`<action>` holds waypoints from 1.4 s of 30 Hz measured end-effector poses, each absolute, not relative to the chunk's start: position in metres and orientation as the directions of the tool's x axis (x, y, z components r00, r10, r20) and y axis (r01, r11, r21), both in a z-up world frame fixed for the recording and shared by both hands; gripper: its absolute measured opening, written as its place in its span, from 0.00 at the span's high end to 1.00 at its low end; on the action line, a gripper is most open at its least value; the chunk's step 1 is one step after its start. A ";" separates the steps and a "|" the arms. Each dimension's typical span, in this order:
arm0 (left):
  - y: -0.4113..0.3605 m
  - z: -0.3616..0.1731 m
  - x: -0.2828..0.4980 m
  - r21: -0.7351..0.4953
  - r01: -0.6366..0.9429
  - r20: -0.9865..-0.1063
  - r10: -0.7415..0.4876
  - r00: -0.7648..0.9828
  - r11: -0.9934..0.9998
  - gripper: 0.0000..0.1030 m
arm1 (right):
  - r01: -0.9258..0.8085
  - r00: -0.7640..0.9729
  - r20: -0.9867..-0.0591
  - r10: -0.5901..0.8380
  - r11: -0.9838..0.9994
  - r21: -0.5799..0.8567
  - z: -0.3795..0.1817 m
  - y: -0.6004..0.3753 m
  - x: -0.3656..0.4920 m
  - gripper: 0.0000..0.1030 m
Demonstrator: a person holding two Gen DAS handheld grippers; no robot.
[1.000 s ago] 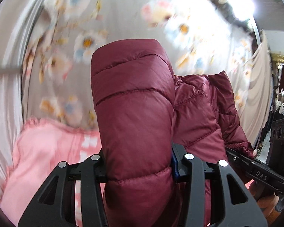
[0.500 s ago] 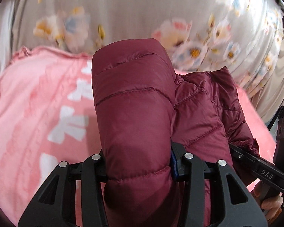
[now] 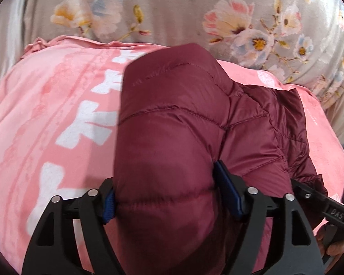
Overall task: Fold large clothes
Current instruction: 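Lower the folded bundle onto the blanket with both tools and press it flat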
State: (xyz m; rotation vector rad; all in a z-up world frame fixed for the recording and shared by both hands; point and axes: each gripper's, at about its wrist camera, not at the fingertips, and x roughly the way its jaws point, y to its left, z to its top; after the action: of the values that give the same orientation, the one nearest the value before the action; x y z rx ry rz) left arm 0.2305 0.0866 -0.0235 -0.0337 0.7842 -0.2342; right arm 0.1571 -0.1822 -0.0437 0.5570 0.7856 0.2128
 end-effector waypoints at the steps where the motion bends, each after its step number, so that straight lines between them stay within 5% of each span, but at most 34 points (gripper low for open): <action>1: 0.087 -0.019 0.225 -0.091 0.175 -0.698 -0.188 0.691 0.980 0.22 | 0.025 0.701 -0.609 0.371 0.841 0.541 -0.039 -0.185 0.152 0.49; 4: 0.080 -0.001 0.200 0.030 0.126 -0.682 -0.072 0.728 0.992 0.17 | 0.000 0.729 -0.614 0.301 0.898 0.441 -0.011 -0.180 0.127 0.73; 9: 0.066 0.014 0.168 0.102 0.091 -0.681 0.003 0.733 0.991 0.17 | -0.042 0.733 -0.637 0.239 0.950 0.309 0.011 -0.152 0.108 0.91; 17: 0.050 0.003 0.153 0.120 0.057 -0.710 0.046 0.703 0.991 0.17 | -0.029 0.727 -0.676 0.123 0.989 0.148 -0.005 -0.128 0.112 0.93; 42: 0.045 -0.037 0.157 0.108 0.027 -0.747 0.063 0.661 0.994 0.15 | -0.024 0.654 -0.745 0.129 0.988 0.150 -0.058 -0.124 0.129 0.93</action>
State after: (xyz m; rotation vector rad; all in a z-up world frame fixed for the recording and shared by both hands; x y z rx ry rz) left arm 0.1571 0.0446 -0.0367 0.1130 0.8485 0.0205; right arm 0.1286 -0.1242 -0.0584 0.1305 0.8541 0.0868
